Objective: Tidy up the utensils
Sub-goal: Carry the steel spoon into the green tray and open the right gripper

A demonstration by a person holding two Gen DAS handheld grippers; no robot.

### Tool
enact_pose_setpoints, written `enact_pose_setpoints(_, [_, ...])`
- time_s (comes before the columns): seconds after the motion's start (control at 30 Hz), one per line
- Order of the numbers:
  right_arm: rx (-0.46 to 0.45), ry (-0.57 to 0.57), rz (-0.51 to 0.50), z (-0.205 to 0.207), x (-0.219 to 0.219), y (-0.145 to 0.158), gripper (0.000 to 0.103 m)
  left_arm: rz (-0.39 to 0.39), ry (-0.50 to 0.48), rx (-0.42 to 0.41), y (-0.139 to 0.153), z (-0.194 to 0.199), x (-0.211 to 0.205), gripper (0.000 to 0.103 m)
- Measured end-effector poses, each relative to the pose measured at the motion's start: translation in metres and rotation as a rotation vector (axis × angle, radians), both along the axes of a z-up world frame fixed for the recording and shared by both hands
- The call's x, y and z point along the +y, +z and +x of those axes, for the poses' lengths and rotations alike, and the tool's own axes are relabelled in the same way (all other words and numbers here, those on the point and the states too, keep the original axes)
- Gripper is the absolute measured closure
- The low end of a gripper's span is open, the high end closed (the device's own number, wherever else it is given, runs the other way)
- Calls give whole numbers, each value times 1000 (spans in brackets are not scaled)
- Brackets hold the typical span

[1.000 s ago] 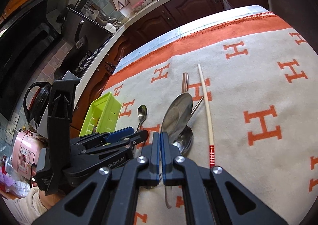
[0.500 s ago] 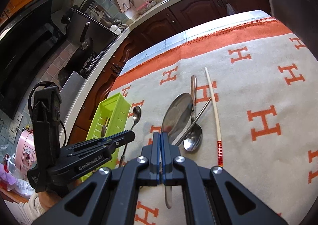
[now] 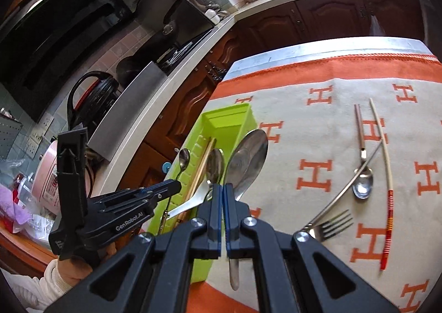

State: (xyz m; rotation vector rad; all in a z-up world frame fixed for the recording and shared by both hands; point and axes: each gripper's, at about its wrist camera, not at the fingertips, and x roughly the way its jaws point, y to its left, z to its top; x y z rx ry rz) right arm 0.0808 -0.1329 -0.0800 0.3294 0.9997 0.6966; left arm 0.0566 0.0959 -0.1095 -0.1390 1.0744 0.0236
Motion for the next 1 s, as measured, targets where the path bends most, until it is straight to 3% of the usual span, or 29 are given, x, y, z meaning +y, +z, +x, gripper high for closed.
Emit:
enact_pose_setpoints(0.3, [42,130,-63,-2,69,-7,102,-60,3,47,-29,-11,17,101])
enact_pose_setpoints(0.57, [88,159,-128,0,98,-26,102,-28,-26,6,-23,-17,15,95])
enact_pose_setpoints(0.7, [106,157,-155,1,107,-33,102,7,-19,-16,-15,-21,18,82])
enact_pose_setpoints(0.87, [118,146,-190,4,114,-41,102,-30,-19,-36,-6,-27,26,77])
enact_pose_setpoints(0.93, [121,136,-209,4,116,-42,97,-1,3,-46,-2,-29,29,53])
enact_pose_setpoints(1.0, [118,124,-227,5,117,-41,97,2,15,-68,2,-32,33,48])
